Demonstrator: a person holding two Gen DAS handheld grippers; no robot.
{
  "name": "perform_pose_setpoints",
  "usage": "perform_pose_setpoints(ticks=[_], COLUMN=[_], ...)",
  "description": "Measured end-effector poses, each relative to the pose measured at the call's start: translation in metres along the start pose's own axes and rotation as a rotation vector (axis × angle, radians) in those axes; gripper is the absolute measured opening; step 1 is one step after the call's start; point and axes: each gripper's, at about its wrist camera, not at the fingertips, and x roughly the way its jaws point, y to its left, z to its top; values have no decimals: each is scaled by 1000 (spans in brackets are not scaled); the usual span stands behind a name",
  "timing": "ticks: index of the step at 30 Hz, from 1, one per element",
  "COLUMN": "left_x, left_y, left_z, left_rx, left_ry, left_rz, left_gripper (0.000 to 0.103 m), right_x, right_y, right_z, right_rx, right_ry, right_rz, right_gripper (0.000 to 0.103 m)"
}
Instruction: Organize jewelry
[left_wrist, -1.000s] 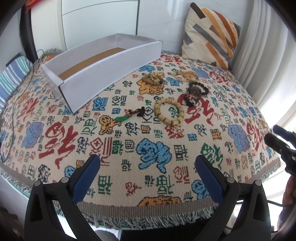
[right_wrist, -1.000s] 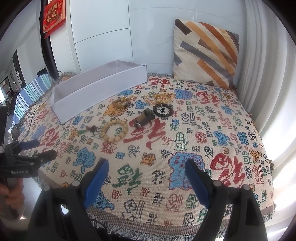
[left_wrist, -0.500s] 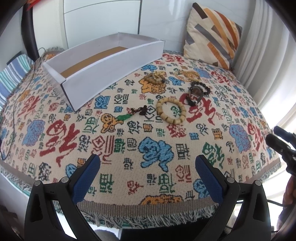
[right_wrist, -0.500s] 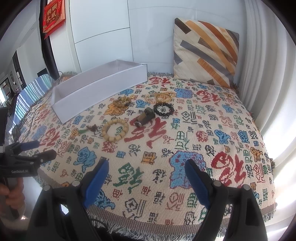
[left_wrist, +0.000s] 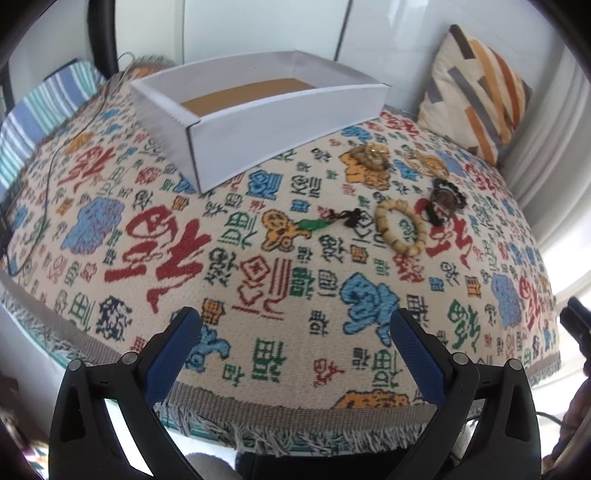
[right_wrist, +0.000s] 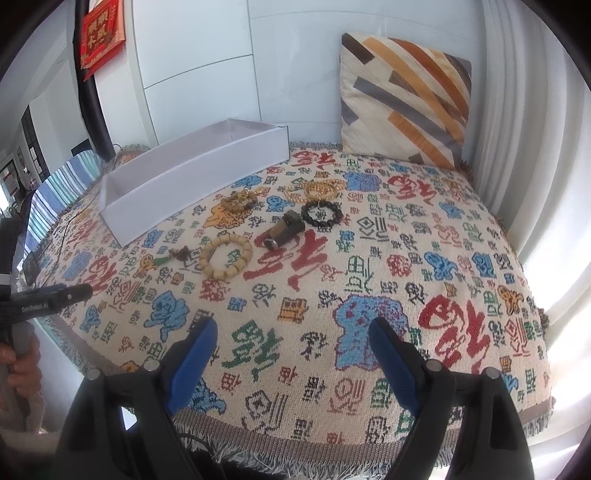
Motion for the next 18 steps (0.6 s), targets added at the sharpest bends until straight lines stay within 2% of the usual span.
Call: perform_pose_setpoints(ticks=[8, 12, 18], left_x=[21, 23, 24], left_y=[-14, -22, -29], left_z=[19, 26, 24], left_rx=[92, 95, 123], left_ry=[17, 31, 34], left_rz=[23, -20, -15], left_gripper=[102, 102, 102], right_x=[-3, -2, 7], right_y=[-1, -4, -3], right_z=[1, -2, 2], right_rx=[0, 8, 0], right_ry=[-13, 0, 35], right_rz=[8, 10, 18], right_gripper=[86, 86, 86])
